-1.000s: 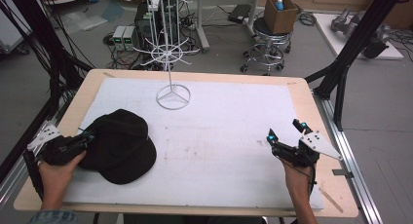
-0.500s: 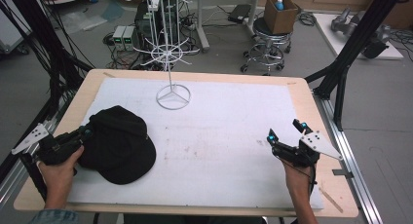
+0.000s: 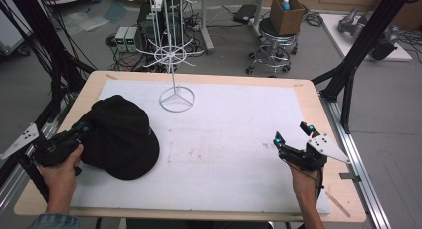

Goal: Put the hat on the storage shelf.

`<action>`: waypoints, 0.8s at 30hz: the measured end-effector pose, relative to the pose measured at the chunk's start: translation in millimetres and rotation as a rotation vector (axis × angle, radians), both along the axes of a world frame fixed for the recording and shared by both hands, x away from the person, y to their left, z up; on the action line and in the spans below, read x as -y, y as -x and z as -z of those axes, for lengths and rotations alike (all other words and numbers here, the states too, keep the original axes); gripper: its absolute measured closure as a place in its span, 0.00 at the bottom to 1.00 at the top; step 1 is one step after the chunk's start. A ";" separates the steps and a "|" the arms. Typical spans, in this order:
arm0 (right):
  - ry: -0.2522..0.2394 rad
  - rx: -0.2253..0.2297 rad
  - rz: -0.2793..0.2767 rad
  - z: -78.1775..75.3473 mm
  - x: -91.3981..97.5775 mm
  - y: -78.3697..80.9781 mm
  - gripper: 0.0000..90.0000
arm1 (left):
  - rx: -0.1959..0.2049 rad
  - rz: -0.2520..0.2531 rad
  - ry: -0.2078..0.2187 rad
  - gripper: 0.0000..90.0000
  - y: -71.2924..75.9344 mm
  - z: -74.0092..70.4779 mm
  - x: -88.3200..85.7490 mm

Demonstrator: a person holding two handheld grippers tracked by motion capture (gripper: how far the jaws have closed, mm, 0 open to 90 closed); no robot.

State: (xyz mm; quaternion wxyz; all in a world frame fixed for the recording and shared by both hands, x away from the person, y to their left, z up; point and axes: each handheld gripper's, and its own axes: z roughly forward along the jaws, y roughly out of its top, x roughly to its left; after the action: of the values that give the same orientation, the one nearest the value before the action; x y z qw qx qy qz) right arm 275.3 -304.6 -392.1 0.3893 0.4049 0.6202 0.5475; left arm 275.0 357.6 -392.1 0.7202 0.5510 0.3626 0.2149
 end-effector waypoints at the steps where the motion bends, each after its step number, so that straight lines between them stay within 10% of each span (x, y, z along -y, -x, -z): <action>1: -0.002 -0.001 -0.001 0.0 -0.1 0.2 0.11 | 0.007 -0.003 -0.003 0.92 0.8 -2.4 -0.1; 6: -0.003 -0.003 0.001 -0.1 0.4 0.5 0.11 | 0.046 -0.003 -0.056 0.92 4.6 -19.0 1.4; 24: -0.012 0.000 0.012 -0.5 4.2 0.5 0.11 | 0.195 0.024 -0.036 0.92 -5.9 -87.0 2.0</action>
State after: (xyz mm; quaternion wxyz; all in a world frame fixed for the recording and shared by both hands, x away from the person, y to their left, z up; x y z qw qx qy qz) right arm 274.9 -308.8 -391.6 0.3902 0.4108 0.6144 0.5491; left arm 280.9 355.6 -305.1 0.7445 0.5446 0.2804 0.2656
